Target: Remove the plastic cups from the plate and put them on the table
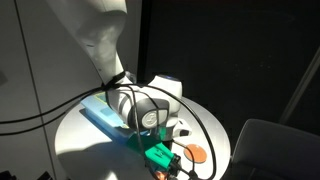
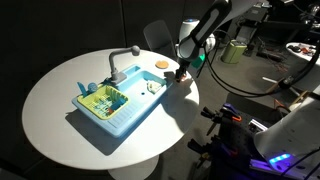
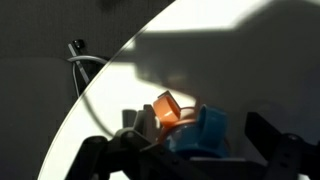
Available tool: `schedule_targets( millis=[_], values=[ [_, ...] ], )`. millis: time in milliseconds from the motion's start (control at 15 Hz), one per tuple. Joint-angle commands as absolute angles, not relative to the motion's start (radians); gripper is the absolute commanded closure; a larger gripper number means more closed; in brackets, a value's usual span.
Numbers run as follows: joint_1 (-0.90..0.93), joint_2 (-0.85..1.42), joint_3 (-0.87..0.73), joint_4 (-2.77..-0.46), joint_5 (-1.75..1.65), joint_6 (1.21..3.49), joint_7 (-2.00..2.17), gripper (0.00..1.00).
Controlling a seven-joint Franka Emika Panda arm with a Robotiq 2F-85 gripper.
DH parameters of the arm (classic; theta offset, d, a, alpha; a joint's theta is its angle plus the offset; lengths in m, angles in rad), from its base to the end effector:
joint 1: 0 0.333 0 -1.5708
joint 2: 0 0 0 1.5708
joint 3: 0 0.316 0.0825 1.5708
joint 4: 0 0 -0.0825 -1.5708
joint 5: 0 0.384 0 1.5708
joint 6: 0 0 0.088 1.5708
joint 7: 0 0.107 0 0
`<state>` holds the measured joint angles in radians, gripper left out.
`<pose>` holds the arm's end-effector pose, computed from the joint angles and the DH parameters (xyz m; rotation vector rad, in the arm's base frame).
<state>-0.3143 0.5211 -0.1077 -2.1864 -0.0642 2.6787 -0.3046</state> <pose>0.5022 -0.2258 0.1443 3.0730 -0.0708 -0.0838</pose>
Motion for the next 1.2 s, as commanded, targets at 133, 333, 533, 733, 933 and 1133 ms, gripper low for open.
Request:
schedule_targets(
  millis=[133, 333, 533, 733, 933, 1133],
  values=[
    [-0.326, 0.465, -0.087, -2.206, -0.048, 2.674, -0.333, 0.00],
    [-0.314, 0.413, -0.090, -2.227, -0.053, 2.665, -0.324, 0.00],
    [-0.289, 0.340, -0.103, -2.260, -0.068, 2.647, -0.306, 0.00],
    [-0.267, 0.253, -0.106, -2.307, -0.072, 2.630, -0.304, 0.00],
    [-0.241, 0.145, -0.114, -2.361, -0.075, 2.577, -0.292, 0.00],
    [-0.218, 0.027, -0.120, -2.391, -0.068, 2.432, -0.270, 0.00]
  ],
)
